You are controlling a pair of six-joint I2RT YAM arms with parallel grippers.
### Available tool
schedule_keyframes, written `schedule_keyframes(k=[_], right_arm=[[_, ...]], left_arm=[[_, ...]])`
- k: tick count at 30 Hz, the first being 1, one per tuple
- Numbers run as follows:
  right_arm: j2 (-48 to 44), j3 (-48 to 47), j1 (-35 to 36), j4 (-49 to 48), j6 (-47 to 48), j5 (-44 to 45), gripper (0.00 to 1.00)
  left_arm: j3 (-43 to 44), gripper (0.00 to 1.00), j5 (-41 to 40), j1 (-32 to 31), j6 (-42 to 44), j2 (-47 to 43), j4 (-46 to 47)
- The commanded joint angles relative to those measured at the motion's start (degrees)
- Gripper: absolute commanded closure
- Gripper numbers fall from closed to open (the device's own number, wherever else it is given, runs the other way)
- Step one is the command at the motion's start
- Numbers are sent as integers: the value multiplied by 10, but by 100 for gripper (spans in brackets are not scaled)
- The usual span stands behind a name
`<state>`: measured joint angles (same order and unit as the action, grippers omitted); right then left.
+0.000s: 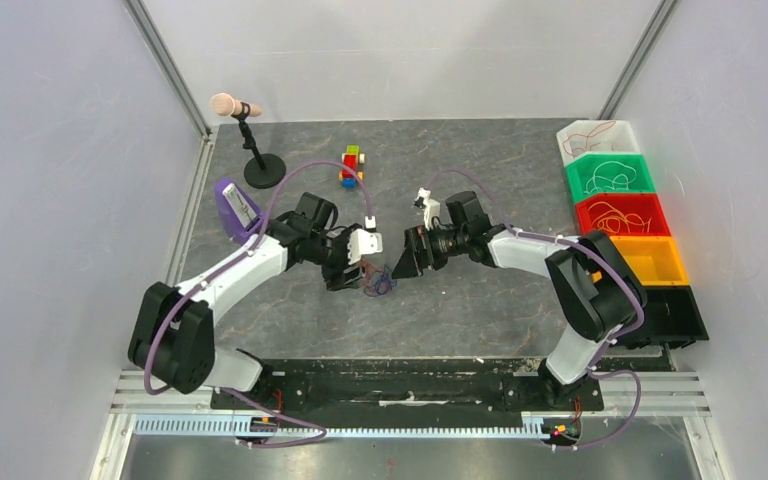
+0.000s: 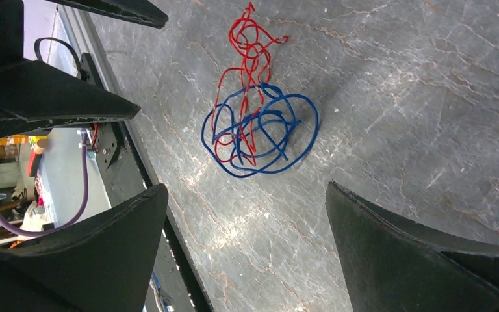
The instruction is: Untangle the cables
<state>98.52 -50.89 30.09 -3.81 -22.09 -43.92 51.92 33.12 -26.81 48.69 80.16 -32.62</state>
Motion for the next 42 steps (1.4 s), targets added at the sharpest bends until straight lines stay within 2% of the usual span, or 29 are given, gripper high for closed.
schedule_keyframes(k=[1, 5, 10, 11, 13, 16, 18, 19, 26, 30, 37, 39, 42], right_arm=[[-26, 18, -6, 6, -2, 5, 5], [-33, 46, -24, 13, -17, -3, 5], [-50, 55, -44, 31, -5, 1, 5], [-51, 54, -45, 33, -3, 2, 5], [-52, 55, -45, 34, -1, 0, 5], [-47, 58, -46, 20, -4, -2, 5], [-42, 67, -45, -6, -18, -1, 5], [-38, 71, -46, -24, -28, -4, 5], [-8, 76, -32, -122, -88, -28, 2], [11, 75, -12, -192, -147, -49, 2], [39, 89, 4, -277, -193, -63, 2], [49, 96, 7, -301, -202, -72, 15], [55, 108, 7, -302, -199, -79, 50]], left_arm=[[26, 25, 8, -3, 165, 44, -2], [110, 24, -3, -9, 243, 157, -41], [173, 23, -21, -18, 306, 237, -67], [185, 26, -25, -22, 330, 251, -94], [215, 51, -42, -31, 372, 280, -164], [212, 70, -41, -29, 379, 280, -192], [196, 89, -30, -30, 374, 264, -191], [186, 97, -17, -30, 355, 254, -183], [123, 98, 46, -31, 87, 157, -57], [86, 98, 21, -31, -17, 127, 8], [52, 98, -23, -30, -146, 94, 93], [48, 98, -48, -24, -182, 89, 108], [40, 98, -84, -4, -227, 75, 123]])
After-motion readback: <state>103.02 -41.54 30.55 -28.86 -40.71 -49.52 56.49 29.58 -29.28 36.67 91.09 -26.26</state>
